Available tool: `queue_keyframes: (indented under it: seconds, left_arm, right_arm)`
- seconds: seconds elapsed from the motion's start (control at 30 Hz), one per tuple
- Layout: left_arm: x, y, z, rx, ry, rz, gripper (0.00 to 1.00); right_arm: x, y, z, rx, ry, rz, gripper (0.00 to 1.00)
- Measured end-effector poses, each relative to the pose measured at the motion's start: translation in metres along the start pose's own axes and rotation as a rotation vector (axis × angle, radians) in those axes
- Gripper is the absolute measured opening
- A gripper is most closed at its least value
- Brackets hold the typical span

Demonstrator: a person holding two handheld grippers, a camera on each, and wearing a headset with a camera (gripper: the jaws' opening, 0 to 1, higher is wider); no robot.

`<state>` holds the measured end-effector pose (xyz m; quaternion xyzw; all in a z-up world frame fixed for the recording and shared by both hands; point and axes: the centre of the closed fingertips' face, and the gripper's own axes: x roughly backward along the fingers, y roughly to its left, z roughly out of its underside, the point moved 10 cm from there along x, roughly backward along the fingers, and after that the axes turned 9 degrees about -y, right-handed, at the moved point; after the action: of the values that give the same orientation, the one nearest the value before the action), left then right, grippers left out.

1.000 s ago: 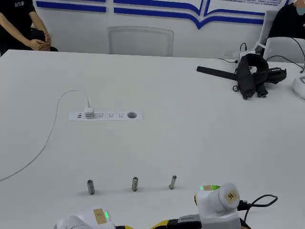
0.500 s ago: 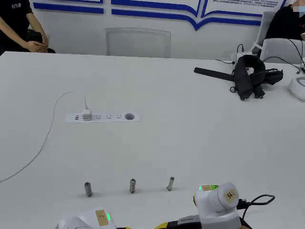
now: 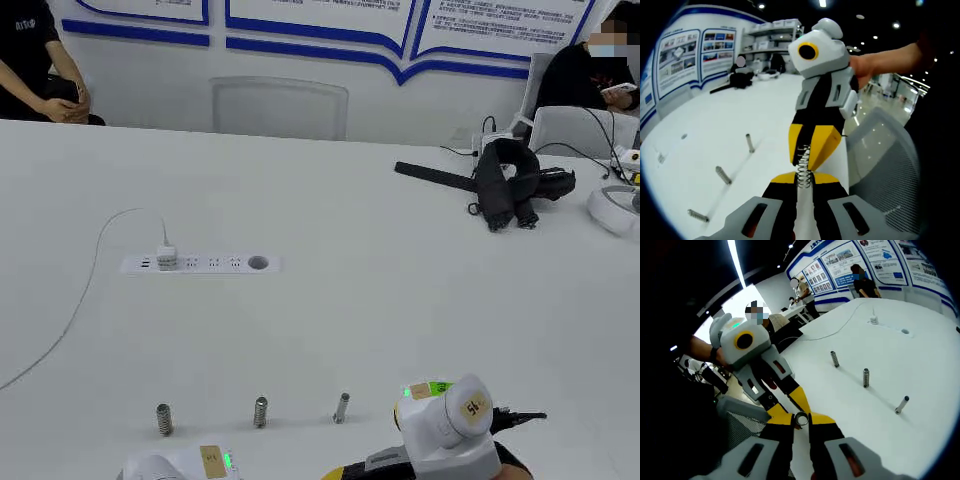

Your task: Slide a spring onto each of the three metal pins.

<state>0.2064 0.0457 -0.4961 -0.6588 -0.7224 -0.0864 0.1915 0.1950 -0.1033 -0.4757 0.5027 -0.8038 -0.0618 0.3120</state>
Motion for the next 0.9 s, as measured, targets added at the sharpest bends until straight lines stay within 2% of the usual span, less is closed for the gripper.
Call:
queue_keyframes:
  seconds: [0.33, 0.6, 0.77, 0.9]
  left_arm:
    - [0.000, 0.003, -0.007, -0.008, -0.028, 0.009, 0.10]
    - [0.000, 0.000, -0.008, -0.028, -0.026, 0.031, 0.10]
    - [-0.003, -0.007, -0.010, -0.046, -0.027, 0.054, 0.10]
    - [-0.004, -0.007, -0.011, -0.050, -0.030, 0.060, 0.10]
  right_arm:
    - [0.006, -0.002, -0.010, 0.144, 0.099, -0.014, 0.14]
    - [0.008, 0.002, -0.015, 0.287, 0.195, -0.072, 0.18]
    - [0.008, 0.002, -0.021, 0.338, 0.239, -0.102, 0.19]
    - [0.007, 0.004, -0.024, 0.369, 0.268, -0.130, 0.20]
